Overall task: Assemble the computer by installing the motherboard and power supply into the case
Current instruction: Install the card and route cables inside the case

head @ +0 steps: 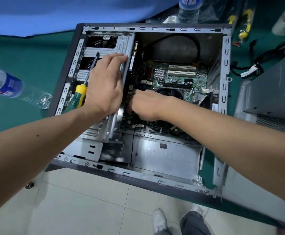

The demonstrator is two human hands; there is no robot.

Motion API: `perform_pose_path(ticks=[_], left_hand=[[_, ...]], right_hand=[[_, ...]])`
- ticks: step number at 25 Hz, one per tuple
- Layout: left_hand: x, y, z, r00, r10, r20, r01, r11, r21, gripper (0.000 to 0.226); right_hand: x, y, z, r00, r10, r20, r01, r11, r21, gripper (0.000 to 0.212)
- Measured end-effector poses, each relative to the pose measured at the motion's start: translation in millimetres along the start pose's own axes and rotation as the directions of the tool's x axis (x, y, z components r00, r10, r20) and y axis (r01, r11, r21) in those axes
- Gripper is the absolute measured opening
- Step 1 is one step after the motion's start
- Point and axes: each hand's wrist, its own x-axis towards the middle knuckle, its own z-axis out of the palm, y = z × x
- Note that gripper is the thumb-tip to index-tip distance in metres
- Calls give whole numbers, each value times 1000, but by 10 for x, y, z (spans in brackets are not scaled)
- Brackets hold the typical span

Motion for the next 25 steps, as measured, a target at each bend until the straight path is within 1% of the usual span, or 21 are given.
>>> perform_pose_path(ticks=[4,7,13,16,20,25], left_hand=[[14,11,9,1000,3,12,-2,1000,-2,51],[19,15,-7,1000,-3,6,3,1000,-4,49],[-21,3,-21,1000,-9,5,9,1000,-3,46],[-12,16,-7,1000,-1,7,1,1000,-1,45],[-7,-2,-6,1000,-18,0,18,1000,12,44],[-14,20,-23,1000,-24,15,24,1000,9,44]], right_hand=[[59,-33,76,999,-6,-48,13,991,134,11],[99,-46,68,1000,-9,-2,9,971,241,20],[125,-78,68,999,19,48,-28,978,206,4],[140,-102,75,997,20,81,-36,978,204,6],[193,-131,99,994,-37,102,14,976,219,15],[191,-162,112,995,-28,98,9,982,187,7]])
